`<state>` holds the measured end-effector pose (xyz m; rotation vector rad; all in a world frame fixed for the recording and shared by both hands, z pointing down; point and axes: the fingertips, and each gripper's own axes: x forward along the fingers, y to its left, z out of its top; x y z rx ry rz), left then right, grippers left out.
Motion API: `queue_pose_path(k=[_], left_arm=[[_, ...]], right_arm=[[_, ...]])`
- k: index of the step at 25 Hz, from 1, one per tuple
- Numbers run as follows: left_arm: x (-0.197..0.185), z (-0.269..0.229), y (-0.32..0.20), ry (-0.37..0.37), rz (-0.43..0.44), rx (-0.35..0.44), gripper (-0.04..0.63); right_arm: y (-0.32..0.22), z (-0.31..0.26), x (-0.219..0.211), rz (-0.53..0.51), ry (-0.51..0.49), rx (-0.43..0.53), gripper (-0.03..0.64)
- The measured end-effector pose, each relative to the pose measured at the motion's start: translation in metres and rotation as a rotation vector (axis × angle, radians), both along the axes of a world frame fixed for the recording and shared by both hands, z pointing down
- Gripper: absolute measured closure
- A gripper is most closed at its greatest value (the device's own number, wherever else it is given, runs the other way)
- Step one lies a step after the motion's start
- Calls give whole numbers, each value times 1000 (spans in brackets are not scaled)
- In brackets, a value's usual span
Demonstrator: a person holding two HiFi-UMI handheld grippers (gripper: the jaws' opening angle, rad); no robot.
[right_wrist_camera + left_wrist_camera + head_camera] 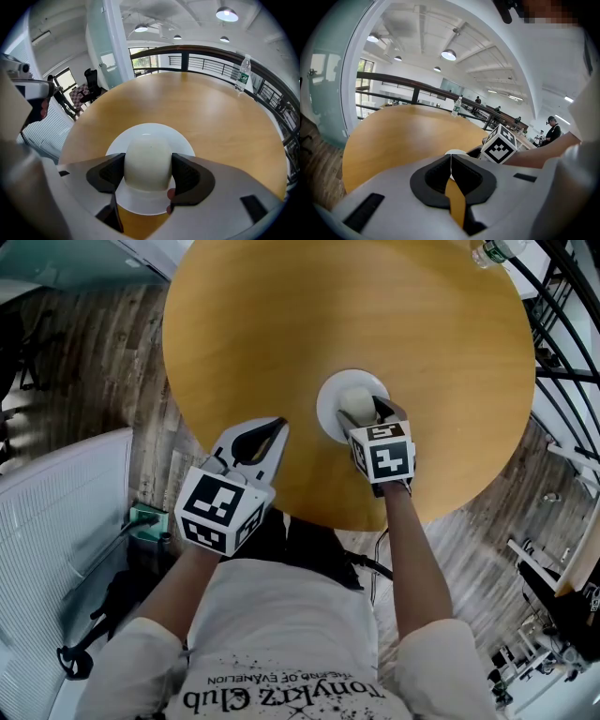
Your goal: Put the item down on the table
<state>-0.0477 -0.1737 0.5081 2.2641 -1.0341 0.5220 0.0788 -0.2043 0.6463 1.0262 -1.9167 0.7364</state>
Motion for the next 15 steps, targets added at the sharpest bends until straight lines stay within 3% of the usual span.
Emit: queue_pose_path(k=[15], left_arm=[[-8, 0, 0, 1, -3, -1, 571]], right_arm=[[2, 6, -5, -64, 60, -14, 290]])
